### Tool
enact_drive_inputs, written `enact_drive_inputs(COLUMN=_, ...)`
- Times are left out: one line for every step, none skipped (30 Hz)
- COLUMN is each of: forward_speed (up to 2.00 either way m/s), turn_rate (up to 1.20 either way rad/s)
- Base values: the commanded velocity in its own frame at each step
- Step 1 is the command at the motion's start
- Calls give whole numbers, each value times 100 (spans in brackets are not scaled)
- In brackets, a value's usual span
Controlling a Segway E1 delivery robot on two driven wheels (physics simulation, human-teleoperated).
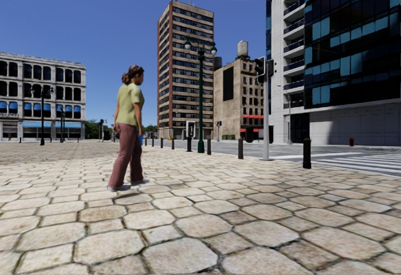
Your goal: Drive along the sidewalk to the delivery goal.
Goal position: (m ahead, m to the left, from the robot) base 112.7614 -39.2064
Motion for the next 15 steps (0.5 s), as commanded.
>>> enact_drive_inputs(forward_speed=175, turn_rate=-41)
enact_drive_inputs(forward_speed=175, turn_rate=-36)
enact_drive_inputs(forward_speed=175, turn_rate=-28)
enact_drive_inputs(forward_speed=175, turn_rate=-28)
enact_drive_inputs(forward_speed=175, turn_rate=-6)
enact_drive_inputs(forward_speed=175, turn_rate=0)
enact_drive_inputs(forward_speed=169, turn_rate=0)
enact_drive_inputs(forward_speed=169, turn_rate=0)
enact_drive_inputs(forward_speed=163, turn_rate=0)
enact_drive_inputs(forward_speed=157, turn_rate=0)
enact_drive_inputs(forward_speed=157, turn_rate=0)
enact_drive_inputs(forward_speed=154, turn_rate=0)
enact_drive_inputs(forward_speed=154, turn_rate=0)
enact_drive_inputs(forward_speed=153, turn_rate=0)
enact_drive_inputs(forward_speed=153, turn_rate=0)
